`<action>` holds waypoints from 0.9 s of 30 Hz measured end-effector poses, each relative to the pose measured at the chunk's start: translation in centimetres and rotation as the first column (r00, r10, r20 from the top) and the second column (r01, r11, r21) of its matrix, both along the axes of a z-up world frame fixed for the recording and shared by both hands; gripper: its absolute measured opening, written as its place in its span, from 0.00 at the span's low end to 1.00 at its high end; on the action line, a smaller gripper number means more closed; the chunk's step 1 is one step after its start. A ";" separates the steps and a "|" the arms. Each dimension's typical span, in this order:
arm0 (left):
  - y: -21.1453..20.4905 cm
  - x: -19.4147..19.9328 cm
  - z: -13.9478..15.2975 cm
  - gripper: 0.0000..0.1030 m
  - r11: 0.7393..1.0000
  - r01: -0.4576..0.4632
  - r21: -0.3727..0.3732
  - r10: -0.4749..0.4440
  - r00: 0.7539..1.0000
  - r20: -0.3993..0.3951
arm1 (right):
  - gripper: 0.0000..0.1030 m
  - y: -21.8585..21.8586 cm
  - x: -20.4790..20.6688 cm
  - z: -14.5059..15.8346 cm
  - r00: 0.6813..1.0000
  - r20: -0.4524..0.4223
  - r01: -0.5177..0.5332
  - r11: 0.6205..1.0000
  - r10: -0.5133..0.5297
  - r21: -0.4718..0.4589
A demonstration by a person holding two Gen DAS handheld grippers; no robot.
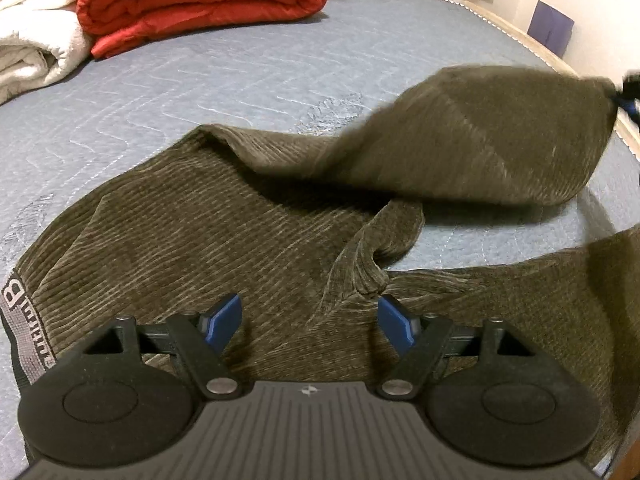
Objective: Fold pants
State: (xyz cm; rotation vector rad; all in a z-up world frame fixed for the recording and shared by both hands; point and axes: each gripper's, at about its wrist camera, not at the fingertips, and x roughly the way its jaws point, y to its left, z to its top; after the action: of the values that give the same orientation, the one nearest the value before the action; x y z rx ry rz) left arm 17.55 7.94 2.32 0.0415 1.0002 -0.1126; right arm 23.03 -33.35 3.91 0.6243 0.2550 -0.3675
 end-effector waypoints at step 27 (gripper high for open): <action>-7.5 7.5 -7.4 0.54 0.950 0.304 0.075 -0.313 0.927 0.209 | 0.62 -14.5 2.3 -12.1 0.994 -0.070 -0.016 0.756 0.082 0.654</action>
State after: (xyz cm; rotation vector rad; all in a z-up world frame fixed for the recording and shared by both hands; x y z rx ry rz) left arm 25.00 0.42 -5.13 0.2460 0.7695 -0.3688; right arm 25.29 -47.85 -8.16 1.2974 0.5019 -0.2491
